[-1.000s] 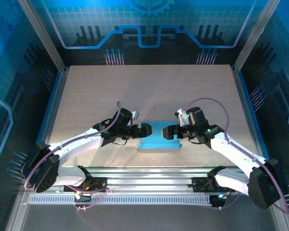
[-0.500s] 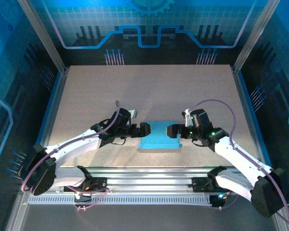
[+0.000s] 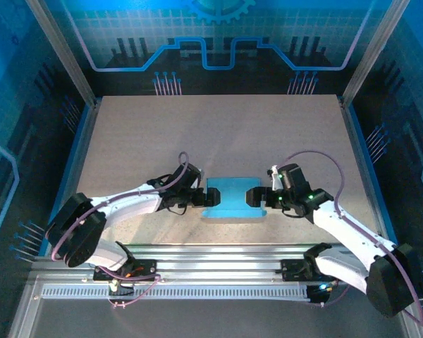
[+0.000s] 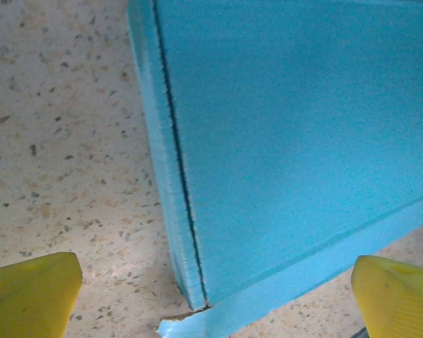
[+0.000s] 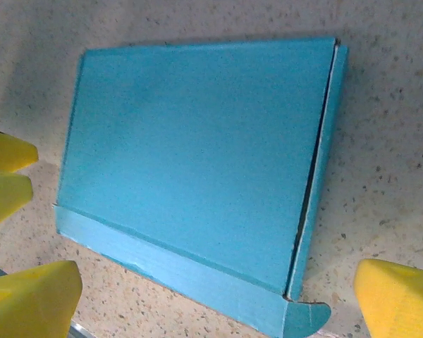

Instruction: Fold the paper box

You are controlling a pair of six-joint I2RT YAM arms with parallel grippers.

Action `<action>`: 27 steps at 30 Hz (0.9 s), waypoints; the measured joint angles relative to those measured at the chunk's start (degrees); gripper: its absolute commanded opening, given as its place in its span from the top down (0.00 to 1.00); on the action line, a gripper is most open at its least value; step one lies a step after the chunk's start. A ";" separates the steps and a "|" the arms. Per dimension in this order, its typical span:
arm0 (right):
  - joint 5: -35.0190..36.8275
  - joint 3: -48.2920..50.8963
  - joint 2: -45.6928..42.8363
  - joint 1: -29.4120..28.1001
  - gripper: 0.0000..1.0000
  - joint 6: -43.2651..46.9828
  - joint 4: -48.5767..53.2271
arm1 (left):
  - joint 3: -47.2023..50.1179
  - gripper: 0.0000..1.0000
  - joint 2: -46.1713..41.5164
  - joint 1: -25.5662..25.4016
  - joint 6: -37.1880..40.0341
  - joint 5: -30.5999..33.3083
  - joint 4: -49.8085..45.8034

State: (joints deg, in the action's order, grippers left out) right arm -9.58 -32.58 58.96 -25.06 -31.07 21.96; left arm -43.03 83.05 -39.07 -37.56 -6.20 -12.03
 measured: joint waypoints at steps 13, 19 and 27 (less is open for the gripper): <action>-3.08 2.47 3.28 0.00 0.00 -0.02 -0.70 | -0.44 0.01 0.09 -0.02 -1.46 -0.07 -0.35; -3.52 2.47 4.59 0.00 0.00 -0.31 -1.86 | 1.11 0.01 0.09 -0.28 -1.51 -1.07 1.38; -3.48 2.49 4.59 0.00 0.00 -1.14 -2.91 | 1.20 0.01 -0.35 -0.48 -1.46 -1.05 1.38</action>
State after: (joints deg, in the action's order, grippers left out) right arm -13.06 -30.09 63.55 -25.06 -32.21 19.05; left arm -41.82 82.70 -39.55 -39.03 -7.25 -10.66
